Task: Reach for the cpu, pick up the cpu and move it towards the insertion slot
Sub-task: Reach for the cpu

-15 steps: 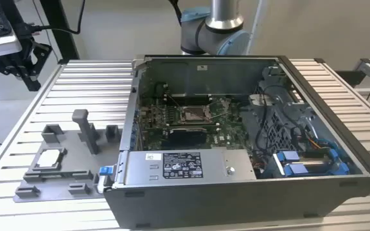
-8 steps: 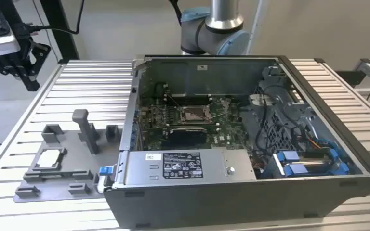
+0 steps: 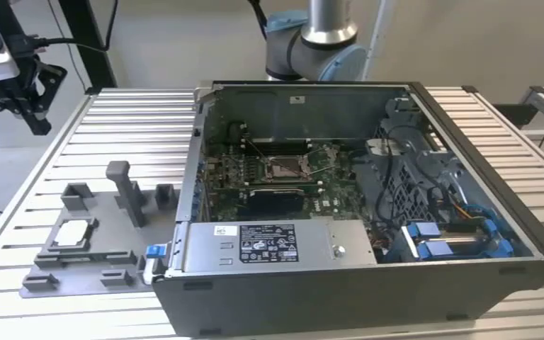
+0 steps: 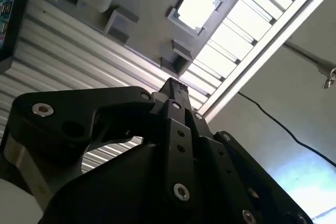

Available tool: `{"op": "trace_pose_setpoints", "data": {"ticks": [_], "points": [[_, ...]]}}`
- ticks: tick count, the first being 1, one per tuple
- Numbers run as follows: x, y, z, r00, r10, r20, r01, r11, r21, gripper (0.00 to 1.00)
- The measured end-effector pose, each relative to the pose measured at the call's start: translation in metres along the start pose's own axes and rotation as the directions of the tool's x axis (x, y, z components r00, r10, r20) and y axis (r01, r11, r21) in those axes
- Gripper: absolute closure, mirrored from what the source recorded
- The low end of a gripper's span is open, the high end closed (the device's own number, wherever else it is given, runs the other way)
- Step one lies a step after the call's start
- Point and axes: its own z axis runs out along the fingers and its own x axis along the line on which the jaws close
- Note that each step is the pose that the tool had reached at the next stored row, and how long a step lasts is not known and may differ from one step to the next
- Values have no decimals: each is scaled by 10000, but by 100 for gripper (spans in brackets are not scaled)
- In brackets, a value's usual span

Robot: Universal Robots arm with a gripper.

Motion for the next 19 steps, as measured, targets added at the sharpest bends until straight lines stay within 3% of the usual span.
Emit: {"op": "trace_pose_setpoints", "data": {"ticks": [5, 11, 19], "points": [[59, -47, 9, 10000, 0, -1, 0, 10000, 0, 100], [60, -127, 32, 10000, 0, -1, 0, 10000, 1, 100], [-5, -200, 65, 10000, 0, -1, 0, 10000, 1, 100]]}}
